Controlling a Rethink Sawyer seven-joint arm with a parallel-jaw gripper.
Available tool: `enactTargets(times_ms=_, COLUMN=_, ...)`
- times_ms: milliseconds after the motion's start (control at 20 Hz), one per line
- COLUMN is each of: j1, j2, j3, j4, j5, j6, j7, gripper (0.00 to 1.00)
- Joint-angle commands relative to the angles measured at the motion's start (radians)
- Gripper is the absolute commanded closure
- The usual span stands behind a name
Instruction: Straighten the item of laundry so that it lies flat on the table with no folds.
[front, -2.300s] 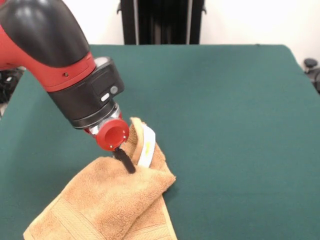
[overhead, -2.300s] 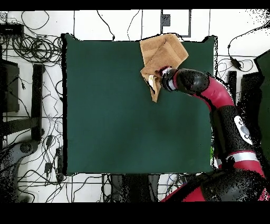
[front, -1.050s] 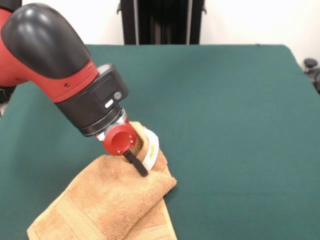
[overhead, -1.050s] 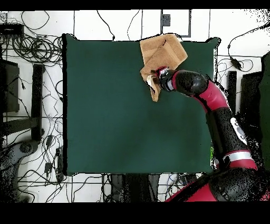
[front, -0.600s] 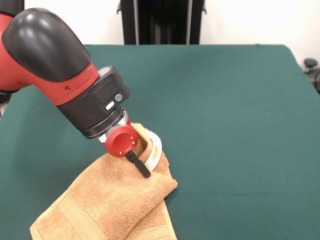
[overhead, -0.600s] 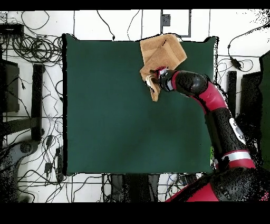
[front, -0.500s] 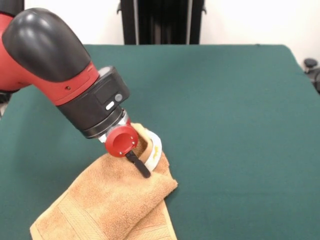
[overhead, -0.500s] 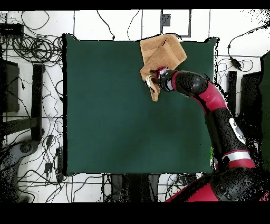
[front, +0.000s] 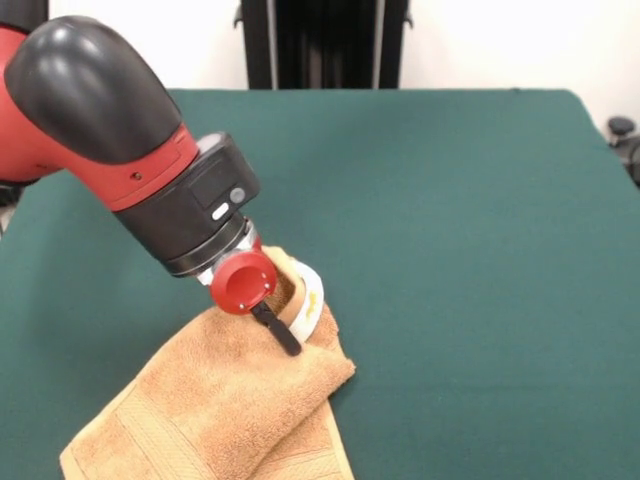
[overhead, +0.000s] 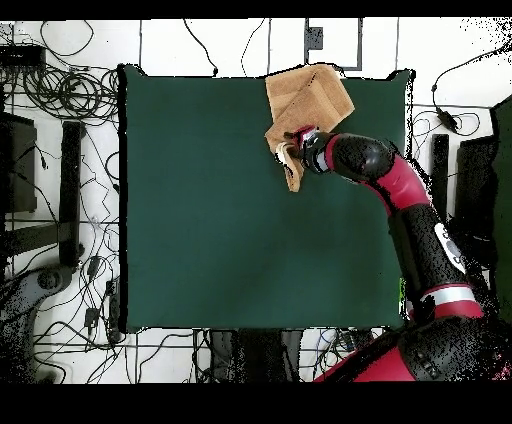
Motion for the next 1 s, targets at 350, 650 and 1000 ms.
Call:
enactTargets(times_ms=350, j1=-0.014, j2=0.103, j3=0.124, j4=0.193, j5=0.097, j6=0.255, j7=-0.261, gripper=0.0)
enactTargets(times_ms=650, j1=-0.004, j2=0.113, j3=0.133, j4=0.163, j5=0.116, j6=0.424, j7=-0.29, gripper=0.0)
enactTargets(times_ms=1000, j1=-0.015, j2=0.137, j3=0.149, j4=0.144, j5=0.087, j6=0.468, j7=-0.326, gripper=0.0)
